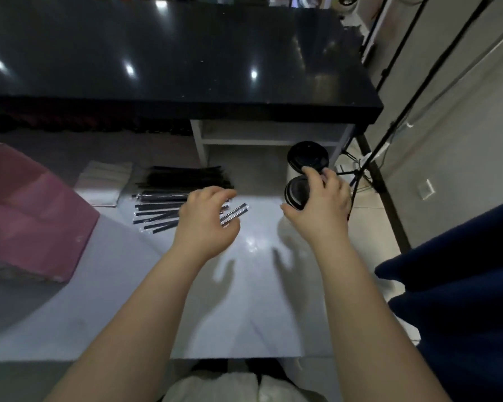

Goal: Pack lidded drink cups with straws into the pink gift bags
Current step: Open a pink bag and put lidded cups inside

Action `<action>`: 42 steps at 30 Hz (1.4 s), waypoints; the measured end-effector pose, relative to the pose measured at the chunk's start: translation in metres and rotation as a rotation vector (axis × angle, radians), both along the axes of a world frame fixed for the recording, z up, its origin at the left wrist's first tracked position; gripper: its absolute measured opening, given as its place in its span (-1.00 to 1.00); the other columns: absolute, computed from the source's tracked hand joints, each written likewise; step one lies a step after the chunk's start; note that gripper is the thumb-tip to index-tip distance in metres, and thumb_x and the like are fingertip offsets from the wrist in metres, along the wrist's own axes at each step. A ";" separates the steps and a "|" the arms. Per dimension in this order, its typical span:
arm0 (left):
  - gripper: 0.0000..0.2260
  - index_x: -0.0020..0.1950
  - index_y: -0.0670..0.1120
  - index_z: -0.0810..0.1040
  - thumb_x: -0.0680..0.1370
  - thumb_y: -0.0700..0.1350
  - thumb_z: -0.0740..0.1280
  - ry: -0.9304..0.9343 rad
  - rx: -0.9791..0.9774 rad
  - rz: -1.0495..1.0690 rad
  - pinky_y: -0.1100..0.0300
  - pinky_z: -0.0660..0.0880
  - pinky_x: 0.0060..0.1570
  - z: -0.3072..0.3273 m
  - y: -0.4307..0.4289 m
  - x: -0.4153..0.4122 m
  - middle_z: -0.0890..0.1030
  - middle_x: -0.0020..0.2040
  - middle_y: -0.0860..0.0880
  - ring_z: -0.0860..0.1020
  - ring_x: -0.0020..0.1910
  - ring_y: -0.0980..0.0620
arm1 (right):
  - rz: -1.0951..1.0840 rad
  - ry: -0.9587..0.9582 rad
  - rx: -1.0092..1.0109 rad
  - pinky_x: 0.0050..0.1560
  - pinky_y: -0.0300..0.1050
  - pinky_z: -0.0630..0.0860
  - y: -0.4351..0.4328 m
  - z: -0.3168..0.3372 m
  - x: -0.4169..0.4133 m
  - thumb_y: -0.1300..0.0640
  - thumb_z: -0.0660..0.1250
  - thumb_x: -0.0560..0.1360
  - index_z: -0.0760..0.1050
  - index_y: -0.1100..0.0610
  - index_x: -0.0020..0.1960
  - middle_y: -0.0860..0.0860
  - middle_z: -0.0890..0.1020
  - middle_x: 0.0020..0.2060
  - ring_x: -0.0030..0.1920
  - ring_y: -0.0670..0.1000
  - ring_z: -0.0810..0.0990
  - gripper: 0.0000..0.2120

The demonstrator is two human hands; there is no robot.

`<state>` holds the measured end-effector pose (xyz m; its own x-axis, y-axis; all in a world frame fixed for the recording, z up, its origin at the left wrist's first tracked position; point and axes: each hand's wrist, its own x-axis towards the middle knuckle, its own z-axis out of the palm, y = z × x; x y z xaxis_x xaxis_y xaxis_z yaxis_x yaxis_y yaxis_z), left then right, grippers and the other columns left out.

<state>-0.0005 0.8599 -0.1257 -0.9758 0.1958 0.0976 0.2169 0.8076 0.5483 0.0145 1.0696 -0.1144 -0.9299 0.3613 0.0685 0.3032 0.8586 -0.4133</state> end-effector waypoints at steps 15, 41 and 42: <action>-0.30 0.51 0.08 0.24 0.38 0.03 0.38 -0.052 -0.225 0.326 -0.06 0.25 0.28 -0.013 -0.052 0.089 0.44 0.32 0.04 0.28 0.34 -0.08 | 0.725 0.065 -0.244 0.32 0.00 0.33 -0.092 -0.014 0.039 0.03 0.51 0.32 0.31 -0.04 0.46 0.03 0.26 0.41 0.38 0.09 0.22 -0.24; -0.48 0.37 -0.01 0.48 0.40 -0.13 0.43 0.135 -0.063 0.760 -0.09 0.30 0.33 0.004 -0.474 0.339 0.50 0.29 -0.05 0.30 0.38 -0.16 | 1.394 0.064 -0.080 0.40 0.02 0.26 -0.515 0.018 0.189 0.06 0.52 0.37 0.28 -0.06 0.48 0.03 0.21 0.47 0.45 0.05 0.12 -0.25; -0.47 0.38 0.01 0.47 0.41 -0.13 0.43 0.122 -0.088 0.726 -0.10 0.28 0.33 0.008 -0.479 0.333 0.48 0.31 -0.04 0.27 0.40 -0.16 | 1.383 0.082 -0.086 0.39 0.00 0.26 -0.519 0.023 0.185 0.06 0.52 0.37 0.29 -0.06 0.47 0.03 0.21 0.46 0.45 0.04 0.12 -0.26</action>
